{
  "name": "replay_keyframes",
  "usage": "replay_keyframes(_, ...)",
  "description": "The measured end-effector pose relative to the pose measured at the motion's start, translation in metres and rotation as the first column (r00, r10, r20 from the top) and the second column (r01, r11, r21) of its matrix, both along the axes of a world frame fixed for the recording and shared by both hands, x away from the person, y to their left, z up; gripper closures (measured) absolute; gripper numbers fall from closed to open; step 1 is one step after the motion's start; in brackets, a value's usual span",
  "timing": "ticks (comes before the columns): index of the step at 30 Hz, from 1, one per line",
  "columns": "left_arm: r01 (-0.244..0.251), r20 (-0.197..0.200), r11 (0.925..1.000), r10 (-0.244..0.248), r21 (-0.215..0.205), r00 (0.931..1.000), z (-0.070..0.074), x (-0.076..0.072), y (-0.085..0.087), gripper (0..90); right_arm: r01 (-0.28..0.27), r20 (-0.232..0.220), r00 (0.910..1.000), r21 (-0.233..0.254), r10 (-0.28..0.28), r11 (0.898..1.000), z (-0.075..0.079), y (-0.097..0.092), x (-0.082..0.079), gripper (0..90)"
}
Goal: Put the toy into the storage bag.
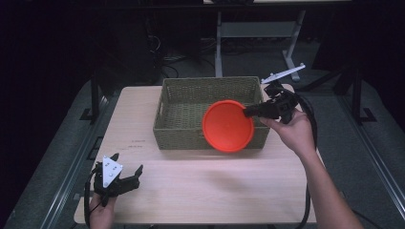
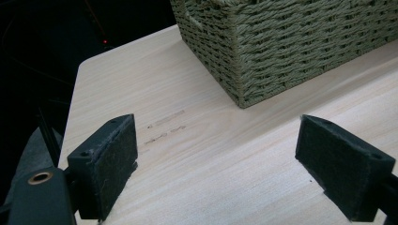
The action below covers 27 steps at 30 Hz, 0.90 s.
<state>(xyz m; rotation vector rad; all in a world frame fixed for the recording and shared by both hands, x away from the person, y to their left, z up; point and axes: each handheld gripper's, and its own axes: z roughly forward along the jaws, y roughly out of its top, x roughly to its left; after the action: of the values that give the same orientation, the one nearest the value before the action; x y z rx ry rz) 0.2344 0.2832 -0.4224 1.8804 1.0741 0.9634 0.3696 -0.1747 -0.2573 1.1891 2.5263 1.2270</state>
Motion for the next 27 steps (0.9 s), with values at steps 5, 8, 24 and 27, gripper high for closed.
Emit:
replay_keyframes(5, -0.003, -0.001, 1.0, 0.003, -0.005, 1.0, 0.0, 0.0, 0.0, 12.7, 0.0, 0.011, 0.9999, -0.023, 0.001, 1.0, 0.006, 0.003, 0.005, 82.0)
replay_keyframes(8, -0.005, -0.001, 1.0, 0.005, -0.005, 1.0, 0.0, 0.0, 0.0, 12.7, 0.006, 0.012, 0.9999, -0.02, -0.006, 1.0, 0.01, 0.004, 0.008, 82.0)
replay_keyframes(24, -0.006, 0.001, 0.9999, 0.006, -0.012, 1.0, -0.001, 0.002, 0.001, 12.7, 0.029, -0.003, 0.9996, -0.008, -0.029, 1.0, 0.016, 0.016, 0.039, 82.0)
replay_keyframes(27, -0.002, -0.002, 1.0, 0.002, -0.005, 1.0, -0.001, 0.002, 0.0, 12.7, 0.033, 0.001, 0.9995, -0.007, -0.033, 0.999, 0.016, 0.017, 0.045, 82.0)
